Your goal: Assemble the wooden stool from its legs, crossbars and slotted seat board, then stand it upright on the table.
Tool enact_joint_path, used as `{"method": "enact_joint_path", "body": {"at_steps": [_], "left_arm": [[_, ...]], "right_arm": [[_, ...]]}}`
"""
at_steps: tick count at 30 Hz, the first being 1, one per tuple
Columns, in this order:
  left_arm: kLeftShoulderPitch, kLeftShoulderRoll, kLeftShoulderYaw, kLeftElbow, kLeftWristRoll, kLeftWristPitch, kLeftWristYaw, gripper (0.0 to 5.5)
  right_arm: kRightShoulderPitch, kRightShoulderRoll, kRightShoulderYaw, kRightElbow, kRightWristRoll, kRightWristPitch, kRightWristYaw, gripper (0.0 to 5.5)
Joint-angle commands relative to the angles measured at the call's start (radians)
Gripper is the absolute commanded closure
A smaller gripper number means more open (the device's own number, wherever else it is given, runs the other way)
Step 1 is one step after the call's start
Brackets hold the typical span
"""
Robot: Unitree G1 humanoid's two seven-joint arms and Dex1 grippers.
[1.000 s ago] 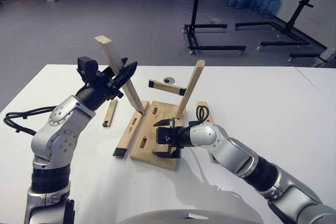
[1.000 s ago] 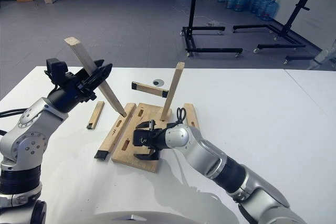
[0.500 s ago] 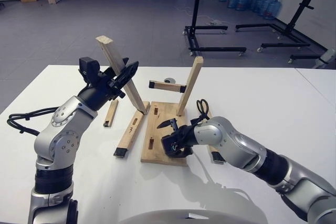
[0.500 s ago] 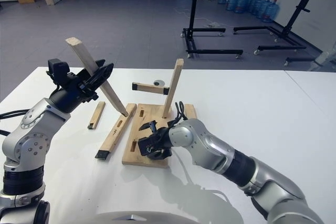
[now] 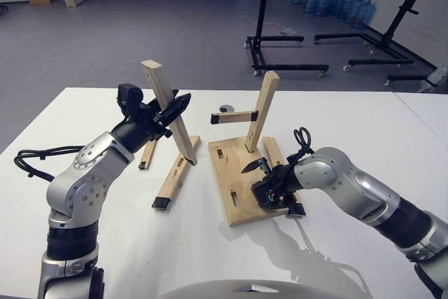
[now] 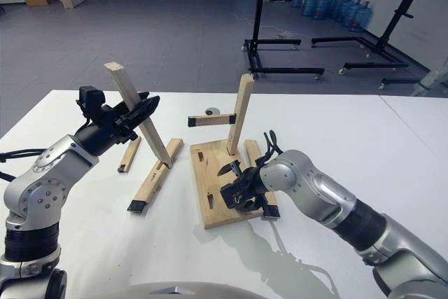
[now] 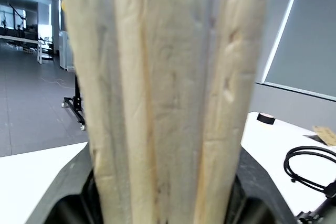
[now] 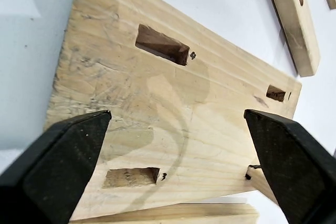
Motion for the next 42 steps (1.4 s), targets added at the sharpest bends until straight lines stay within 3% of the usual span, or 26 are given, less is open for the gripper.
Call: {"method": "enact_joint_path", "body": {"at_steps": [1,10,18,30,42], "left_arm": [[0.003,0.002,-0.018,0.023,0.087,-0.081,-0.034,3.49],[-0.065,0.002,-0.003,0.117,0.078,-0.056,-0.100,3.49],[-0.196,-0.092,0.085,0.427,-0.078,-0.121,-0.325,3.49],[-0.380,-0.149,0.104,1.012,0.022,-0.282,-0.629,3.49],[-0.433,-0.219,0.098,1.170,0.123,-0.406,-0.717,3.49]], "right_arm": [[-0.024,0.031,-0.042,-0.015,0.011,0.058,0.031,0.82],[-0.090,0.023,-0.196,-0.046,0.048,0.164,0.049,0.82],[-0.016,0.099,-0.364,-0.045,0.251,0.345,-0.010,0.82],[0.039,0.144,-0.339,-0.026,0.309,0.387,-0.102,0.82],[0.027,0.160,-0.293,-0.036,0.324,0.399,-0.127,0.82]]}}
